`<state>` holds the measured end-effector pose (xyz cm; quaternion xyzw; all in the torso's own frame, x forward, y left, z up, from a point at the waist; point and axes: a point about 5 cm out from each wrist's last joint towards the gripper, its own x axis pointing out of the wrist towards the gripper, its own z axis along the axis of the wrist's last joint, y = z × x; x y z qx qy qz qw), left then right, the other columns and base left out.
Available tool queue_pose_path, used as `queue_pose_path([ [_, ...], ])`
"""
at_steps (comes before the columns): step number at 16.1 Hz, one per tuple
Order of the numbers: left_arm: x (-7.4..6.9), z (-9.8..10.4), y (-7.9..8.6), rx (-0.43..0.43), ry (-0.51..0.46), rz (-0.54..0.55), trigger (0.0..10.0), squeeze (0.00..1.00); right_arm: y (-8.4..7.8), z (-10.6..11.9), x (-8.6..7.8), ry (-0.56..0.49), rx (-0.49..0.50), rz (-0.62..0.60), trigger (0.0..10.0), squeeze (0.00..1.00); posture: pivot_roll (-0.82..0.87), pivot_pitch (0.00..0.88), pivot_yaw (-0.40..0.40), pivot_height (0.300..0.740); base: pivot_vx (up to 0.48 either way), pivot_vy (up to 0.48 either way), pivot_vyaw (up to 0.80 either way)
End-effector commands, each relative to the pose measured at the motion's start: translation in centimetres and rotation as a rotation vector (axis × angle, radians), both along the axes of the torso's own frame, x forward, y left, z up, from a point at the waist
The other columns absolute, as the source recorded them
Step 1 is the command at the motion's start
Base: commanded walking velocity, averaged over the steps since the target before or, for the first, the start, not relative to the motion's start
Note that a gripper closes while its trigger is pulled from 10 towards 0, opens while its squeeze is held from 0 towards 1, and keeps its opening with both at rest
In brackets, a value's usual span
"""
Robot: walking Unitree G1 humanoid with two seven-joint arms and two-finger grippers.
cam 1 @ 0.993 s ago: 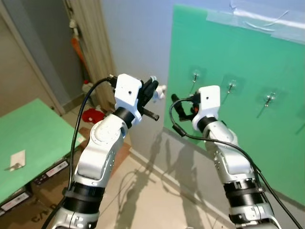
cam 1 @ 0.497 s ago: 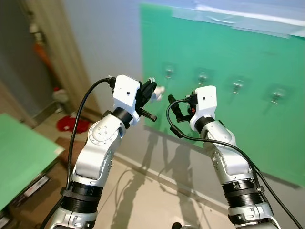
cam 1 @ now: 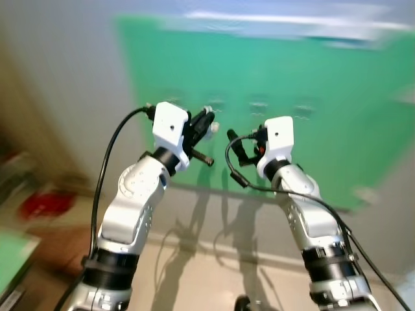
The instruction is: Hang keys on a hook
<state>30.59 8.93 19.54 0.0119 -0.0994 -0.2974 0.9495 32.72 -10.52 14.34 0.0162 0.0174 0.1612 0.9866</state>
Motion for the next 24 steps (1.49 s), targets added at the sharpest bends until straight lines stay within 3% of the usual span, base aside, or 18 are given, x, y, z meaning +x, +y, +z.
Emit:
queue_pose_path([
  [1,-0.1,0.4,0.6,-0.004,-0.025,0.014,0.0,0.0,0.5,0.6,0.2,-0.013,0.008,0.02,10.0,0.0,-0.01,0.0,0.05,0.74,0.0,0.0,-0.69],
  [8,0.0,0.5,0.5,0.006,-0.026,0.011,0.0,0.0,0.3,0.9,0.2,-0.034,0.008,0.005,10.0,0.0,-0.01,0.0,0.052,0.74,0.0,0.0,-0.16],
  [16,0.8,2.1,0.8,0.034,0.005,-0.016,0.0,0.0,0.6,0.7,0.1,-0.034,0.012,0.02,10.0,0.0,0.0,0.0,0.062,0.74,0.0,0.0,0.0],
  [24,2.7,3.1,1.4,0.1,0.017,0.024,0.0,0.0,1.0,0.8,0.1,-0.041,0.013,0.038,10.0,0.0,-0.01,0.0,0.072,0.74,0.0,0.0,0.0],
])
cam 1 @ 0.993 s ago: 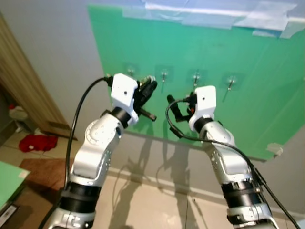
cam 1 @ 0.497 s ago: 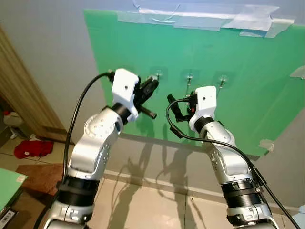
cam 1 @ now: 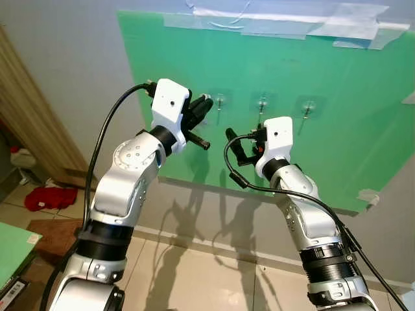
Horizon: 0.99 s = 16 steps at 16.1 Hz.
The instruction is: Hang keys on a hook
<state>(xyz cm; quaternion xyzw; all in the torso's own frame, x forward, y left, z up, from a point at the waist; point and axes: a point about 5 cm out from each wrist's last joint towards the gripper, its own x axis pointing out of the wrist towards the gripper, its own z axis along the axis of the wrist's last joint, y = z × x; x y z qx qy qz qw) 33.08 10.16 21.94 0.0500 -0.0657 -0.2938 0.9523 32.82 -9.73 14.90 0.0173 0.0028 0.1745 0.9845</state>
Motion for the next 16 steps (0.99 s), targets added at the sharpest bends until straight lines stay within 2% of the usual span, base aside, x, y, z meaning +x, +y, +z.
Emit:
queue_pose_path([
  [1,0.3,0.7,-0.1,0.011,-0.027,0.001,0.0,0.0,0.1,0.3,0.0,-0.013,0.004,0.011,10.0,0.0,-0.02,0.0,0.071,0.74,0.0,0.0,0.0],
  [7,1.9,0.2,0.2,0.046,-0.012,0.016,0.0,0.0,-0.1,0.4,-0.2,-0.02,-0.008,0.009,10.0,0.0,-0.04,0.0,0.095,0.74,0.0,0.0,0.0],
  [12,2.9,-1.0,0.6,0.068,0.013,0.032,0.0,0.0,-0.3,0.3,-0.2,-0.019,-0.008,-0.006,10.0,0.0,-0.05,0.0,0.12,0.74,0.0,0.0,0.0],
  [14,3.2,-1.1,0.6,0.086,-0.023,0.034,0.0,0.0,-0.3,0.3,-0.2,-0.023,-0.008,-0.013,10.0,0.0,-0.05,0.0,0.125,0.74,0.0,0.0,0.0],
  [16,3.3,-0.5,0.6,0.107,-0.117,0.047,0.0,0.0,-0.4,0.3,-0.3,-0.03,-0.009,-0.022,10.0,0.0,-0.06,0.0,0.132,0.74,0.0,0.0,0.0],
])
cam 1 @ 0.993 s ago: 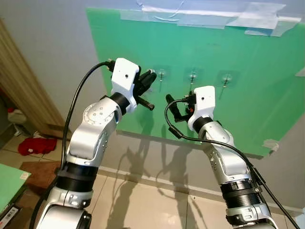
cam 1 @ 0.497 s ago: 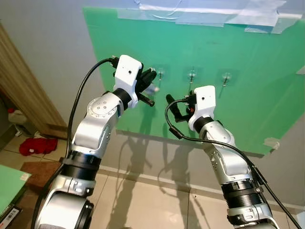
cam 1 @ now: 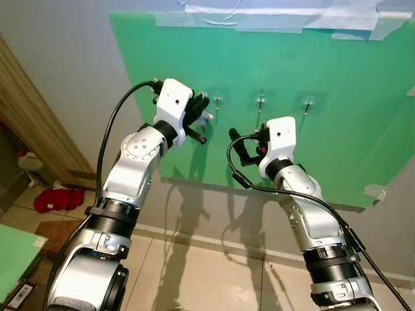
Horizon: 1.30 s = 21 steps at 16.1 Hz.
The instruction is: Hang keys on a hook
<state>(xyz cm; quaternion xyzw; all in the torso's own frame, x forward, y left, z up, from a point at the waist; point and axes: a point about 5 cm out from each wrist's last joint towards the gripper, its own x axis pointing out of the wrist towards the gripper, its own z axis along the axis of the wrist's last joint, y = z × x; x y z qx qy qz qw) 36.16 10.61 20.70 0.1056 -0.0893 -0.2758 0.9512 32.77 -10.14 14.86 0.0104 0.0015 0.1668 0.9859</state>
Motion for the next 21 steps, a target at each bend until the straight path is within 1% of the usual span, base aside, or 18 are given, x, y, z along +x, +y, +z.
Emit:
queue_pose_path([
  [1,0.2,0.9,0.1,0.02,-0.048,0.009,0.0,0.0,0.0,0.3,-0.2,-0.025,0.004,-0.006,10.0,0.0,-0.06,0.0,0.132,0.74,0.0,0.0,0.0],
  [6,0.3,1.0,-0.4,0.037,-0.09,-0.013,0.0,0.0,0.0,0.3,-0.3,-0.024,0.004,-0.008,10.0,0.0,-0.06,0.0,0.134,0.74,0.0,0.0,0.0],
  [8,0.1,0.9,-0.9,0.05,-0.111,-0.033,0.0,0.0,-0.1,0.3,-0.3,-0.023,0.004,-0.009,10.0,0.0,-0.06,0.0,0.133,0.74,0.0,0.0,0.0],
  [15,-0.3,0.3,-1.9,0.113,-0.14,-0.069,0.0,0.0,-0.1,0.2,-0.4,-0.02,0.004,-0.011,10.0,0.0,-0.06,0.0,0.137,0.74,0.0,0.0,0.0],
  [19,-0.9,-0.3,-2.7,0.184,-0.175,-0.101,0.0,0.0,-0.2,0.1,-0.5,-0.017,0.004,-0.013,10.0,0.0,-0.06,0.0,0.136,0.74,0.0,0.0,0.0],
  [20,-1.1,-0.7,-2.8,0.228,-0.182,-0.104,0.0,0.0,-0.2,0.1,-0.5,-0.016,0.003,-0.011,10.0,0.0,-0.06,0.0,0.134,0.74,0.0,0.0,0.0],
  [21,-1.1,-1.0,-2.8,0.24,-0.169,-0.109,0.0,0.0,-0.2,0.1,-0.5,-0.015,0.002,-0.01,10.0,0.0,-0.06,0.0,0.133,0.74,0.0,0.0,0.0],
])
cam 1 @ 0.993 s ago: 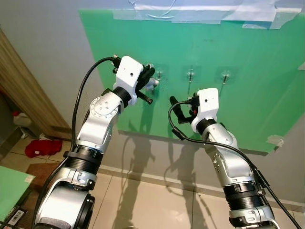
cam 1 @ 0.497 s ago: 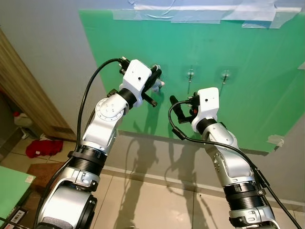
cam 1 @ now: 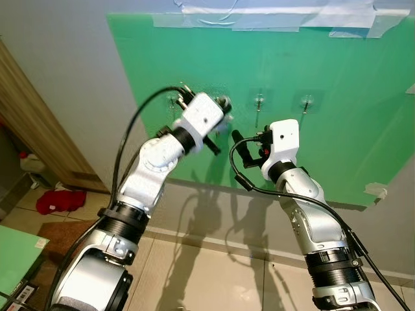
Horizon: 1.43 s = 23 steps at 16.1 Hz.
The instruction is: Hang keys on a hook
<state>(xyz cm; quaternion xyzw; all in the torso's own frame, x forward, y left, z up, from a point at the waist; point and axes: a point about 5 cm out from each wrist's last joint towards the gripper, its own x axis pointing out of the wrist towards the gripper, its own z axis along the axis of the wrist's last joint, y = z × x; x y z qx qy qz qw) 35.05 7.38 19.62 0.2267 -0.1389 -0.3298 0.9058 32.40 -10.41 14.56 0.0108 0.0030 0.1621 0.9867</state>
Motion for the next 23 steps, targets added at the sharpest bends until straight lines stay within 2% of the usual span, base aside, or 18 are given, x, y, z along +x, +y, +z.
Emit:
queue_pose_path([
  [1,0.0,-0.1,0.4,0.024,-0.009,0.008,0.0,0.0,0.1,0.4,-0.1,-0.017,0.001,0.0,10.0,0.0,-0.06,0.0,0.131,0.74,0.0,0.0,0.0],
  [5,-0.3,-1.1,0.5,0.113,-0.024,0.025,0.0,0.0,0.1,0.3,-0.2,-0.012,-0.004,0.007,10.0,0.0,-0.06,0.0,0.121,0.74,0.0,0.0,0.0],
  [8,-0.4,-1.6,0.6,0.203,-0.072,0.034,0.0,0.0,0.2,0.2,-0.1,-0.011,-0.008,0.014,10.0,0.0,-0.05,0.0,0.117,0.74,0.0,0.0,0.0],
  [11,-0.4,-1.5,0.7,0.206,-0.083,0.041,0.0,0.0,0.2,0.2,-0.2,-0.01,-0.01,0.015,10.0,0.0,-0.06,0.0,0.116,0.74,0.0,0.0,0.0],
  [12,-0.4,-1.2,0.6,0.171,-0.072,0.042,0.0,0.0,0.2,0.2,-0.2,-0.01,-0.01,0.015,10.0,0.0,-0.06,0.0,0.116,0.74,0.0,0.0,0.0],
  [15,-0.1,0.0,0.5,-0.091,0.056,0.028,0.0,0.0,0.2,0.3,-0.2,-0.01,-0.009,0.015,10.0,0.0,-0.06,0.0,0.118,0.74,0.0,0.0,0.0],
  [19,0.5,1.1,0.9,-0.283,0.137,0.029,0.0,0.0,0.2,0.3,-0.1,-0.01,-0.009,0.016,10.0,0.0,-0.06,0.0,0.119,0.74,0.0,0.0,0.0],
  [20,1.0,1.9,1.6,-0.5,0.244,0.026,0.0,0.0,0.3,0.3,-0.1,-0.01,-0.009,0.016,10.0,0.0,-0.06,0.0,0.121,0.74,0.0,0.0,0.0],
  [21,1.4,2.1,2.3,-0.597,0.294,0.032,0.0,0.0,0.2,0.2,-0.1,-0.01,-0.009,0.015,10.0,0.0,-0.06,0.0,0.122,0.74,0.0,0.0,0.0],
  [23,1.6,2.2,2.6,-0.63,0.315,0.04,0.0,0.0,0.2,0.2,-0.1,-0.009,-0.009,0.015,10.0,0.0,-0.06,0.0,0.123,0.74,0.0,0.0,0.0],
])
